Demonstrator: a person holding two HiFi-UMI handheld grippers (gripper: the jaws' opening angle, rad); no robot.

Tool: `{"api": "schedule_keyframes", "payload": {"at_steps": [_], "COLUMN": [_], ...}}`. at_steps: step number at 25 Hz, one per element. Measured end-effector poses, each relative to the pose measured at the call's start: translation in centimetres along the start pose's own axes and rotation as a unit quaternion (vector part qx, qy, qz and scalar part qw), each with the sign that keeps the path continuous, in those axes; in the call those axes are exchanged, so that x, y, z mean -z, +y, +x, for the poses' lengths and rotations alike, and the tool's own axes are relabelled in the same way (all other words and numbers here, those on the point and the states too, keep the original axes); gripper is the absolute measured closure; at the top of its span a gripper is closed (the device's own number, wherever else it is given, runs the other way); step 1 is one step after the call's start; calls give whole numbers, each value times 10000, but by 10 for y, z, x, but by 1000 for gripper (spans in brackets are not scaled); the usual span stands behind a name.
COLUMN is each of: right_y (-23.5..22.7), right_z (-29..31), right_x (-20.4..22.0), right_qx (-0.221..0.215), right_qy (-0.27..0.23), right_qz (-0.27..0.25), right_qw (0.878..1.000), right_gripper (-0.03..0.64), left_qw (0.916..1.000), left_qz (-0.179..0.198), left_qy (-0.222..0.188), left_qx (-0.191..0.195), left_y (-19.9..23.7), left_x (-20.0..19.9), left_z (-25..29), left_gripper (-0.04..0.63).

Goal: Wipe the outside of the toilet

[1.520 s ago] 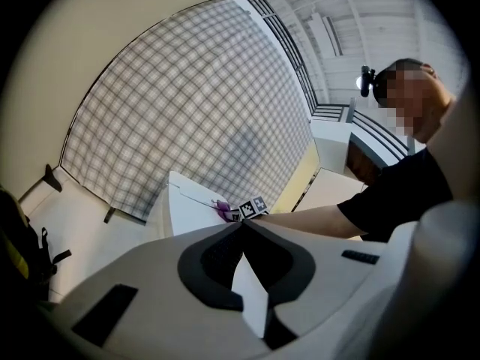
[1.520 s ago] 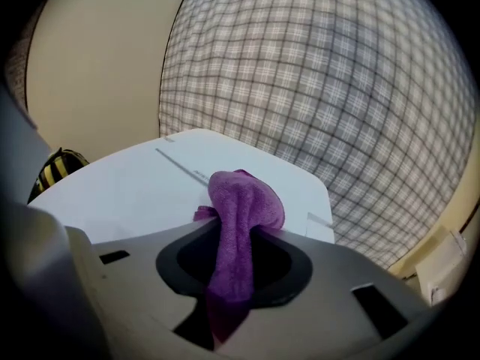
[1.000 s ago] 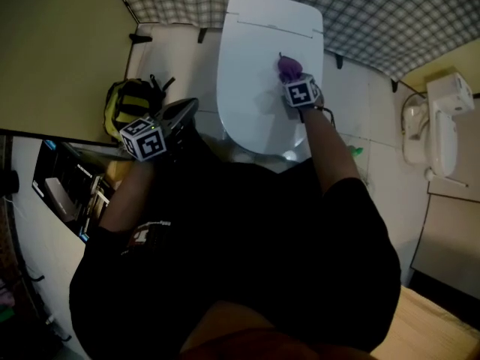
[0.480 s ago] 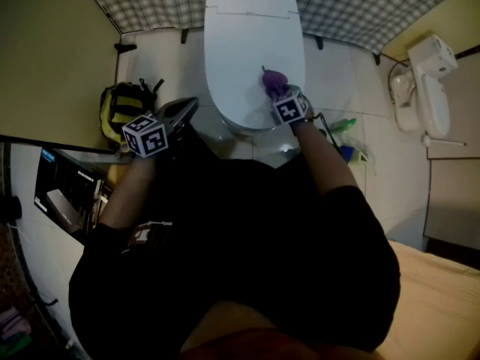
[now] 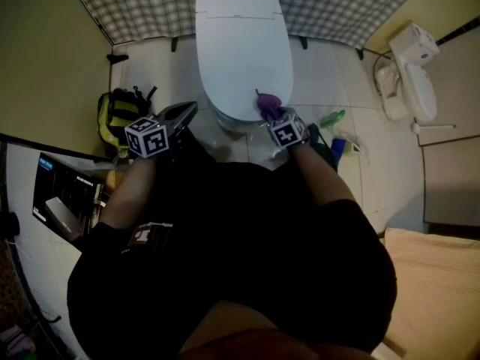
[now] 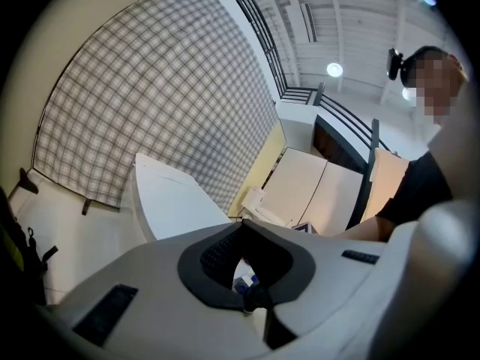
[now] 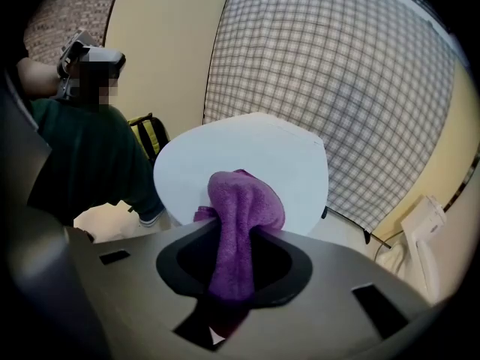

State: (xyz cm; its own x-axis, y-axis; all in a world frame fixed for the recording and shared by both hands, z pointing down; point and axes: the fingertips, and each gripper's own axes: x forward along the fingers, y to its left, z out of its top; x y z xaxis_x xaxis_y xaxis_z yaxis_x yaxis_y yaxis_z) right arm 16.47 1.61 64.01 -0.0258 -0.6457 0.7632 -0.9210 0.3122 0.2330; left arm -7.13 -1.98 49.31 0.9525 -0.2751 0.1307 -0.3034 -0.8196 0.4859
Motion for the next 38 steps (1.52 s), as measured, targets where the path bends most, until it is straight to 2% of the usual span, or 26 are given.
{"api": "schedule_keyframes", "payload": {"at_steps": [4,5,7,9,11,14,17,23,29,34,38], "right_y": [25,29,25,10,-15,-69,-118,-192,-253,-270,-270], "right_z": [-14,-18,-28,-40,-46,-38,-22,52,128,180,221], "right_x": [25,27,16,-15,-53,-110,-159,-249,-309,-344,-370], "right_qx": [-434,-481,-411,-331,-262,-101,83,270,499,547,440], "right_qy": [333,322,-41,-674,-1189,-1683,-1955,-1990,-1852,-1707,-1552], "right_qz": [165,78,-86,-59,195,664,888,886,1144,1140,919], "right_qw": [9984,9983,9991,9972,9924,9835,9766,9756,9747,9772,9826], "right_gripper": [517,515,515,515,515,515,515,514,514,515,514], "left_qw": [10000,10000,9999,9998,9997,9994,9990,9987,9963,9927,9915], "left_qz": [-19,-32,-65,-106,-168,-290,-399,-501,-717,-947,-885], "left_qy": [7,16,57,72,44,11,40,10,164,-18,8], "left_qx": [71,83,113,145,159,172,171,-62,-449,-745,-958], "left_y": [-6,-6,-8,-9,-9,-6,-5,15,58,93,118], "left_x": [4,5,6,7,6,3,3,-8,-24,-41,-54], "left_z": [-3,-3,-3,-4,-4,-5,-4,-7,0,-1,4], "left_gripper": [595,595,595,595,595,595,595,595,595,595,595]}}
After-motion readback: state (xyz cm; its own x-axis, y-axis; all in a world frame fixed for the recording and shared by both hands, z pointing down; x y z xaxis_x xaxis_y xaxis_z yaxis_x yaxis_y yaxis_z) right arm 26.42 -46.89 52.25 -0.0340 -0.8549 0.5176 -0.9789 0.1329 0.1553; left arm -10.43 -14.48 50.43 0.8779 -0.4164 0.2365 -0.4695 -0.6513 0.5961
